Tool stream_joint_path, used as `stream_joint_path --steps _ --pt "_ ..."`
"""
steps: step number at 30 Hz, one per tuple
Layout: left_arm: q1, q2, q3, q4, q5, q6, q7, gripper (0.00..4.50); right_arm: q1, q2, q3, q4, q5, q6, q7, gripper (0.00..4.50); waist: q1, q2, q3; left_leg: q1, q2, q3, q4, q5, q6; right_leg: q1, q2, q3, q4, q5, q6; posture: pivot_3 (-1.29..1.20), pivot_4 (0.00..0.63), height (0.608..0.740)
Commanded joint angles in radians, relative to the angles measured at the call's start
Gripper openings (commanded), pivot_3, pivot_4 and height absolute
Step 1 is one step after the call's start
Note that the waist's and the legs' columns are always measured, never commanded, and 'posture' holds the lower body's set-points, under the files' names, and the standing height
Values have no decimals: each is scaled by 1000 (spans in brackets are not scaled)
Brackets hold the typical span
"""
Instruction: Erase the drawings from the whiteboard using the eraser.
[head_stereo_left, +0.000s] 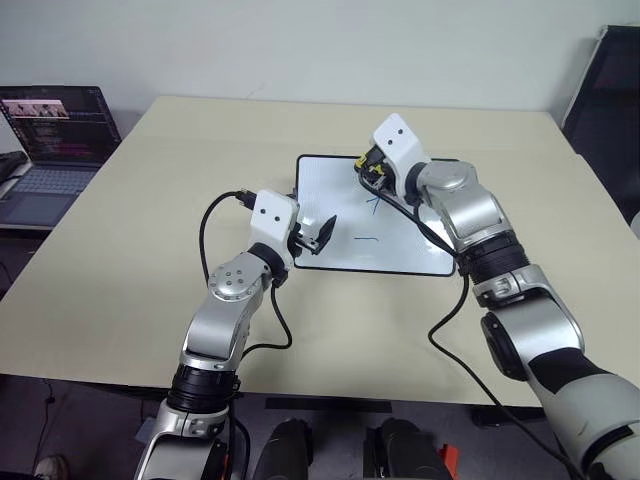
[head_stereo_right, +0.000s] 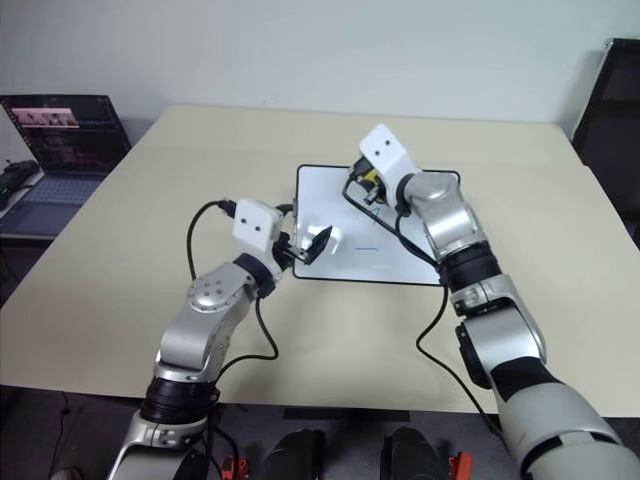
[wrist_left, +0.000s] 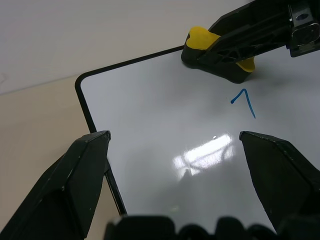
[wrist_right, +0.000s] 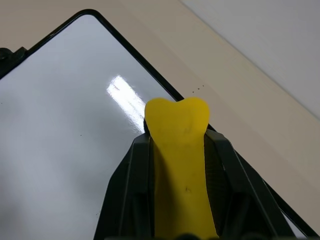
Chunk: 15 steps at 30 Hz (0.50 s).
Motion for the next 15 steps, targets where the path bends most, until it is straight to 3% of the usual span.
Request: stream_joint_path --steps 1,15 --pt "-15 -8 2 -25 -2 -12 -6 4500 0 -48 -6 -15 -33 5 -20 985 4 0 0 0 0 0 0 0 0 0 0 0 0 0 0 0 150 740" --pt "-23 -15 0 -1 2 -25 -20 4500 100 -118 -8 -155 -30 93 8 985 5 0 0 0 -1 -1 0 0 0 2 -1 -1 -1 0 0 0 150 740"
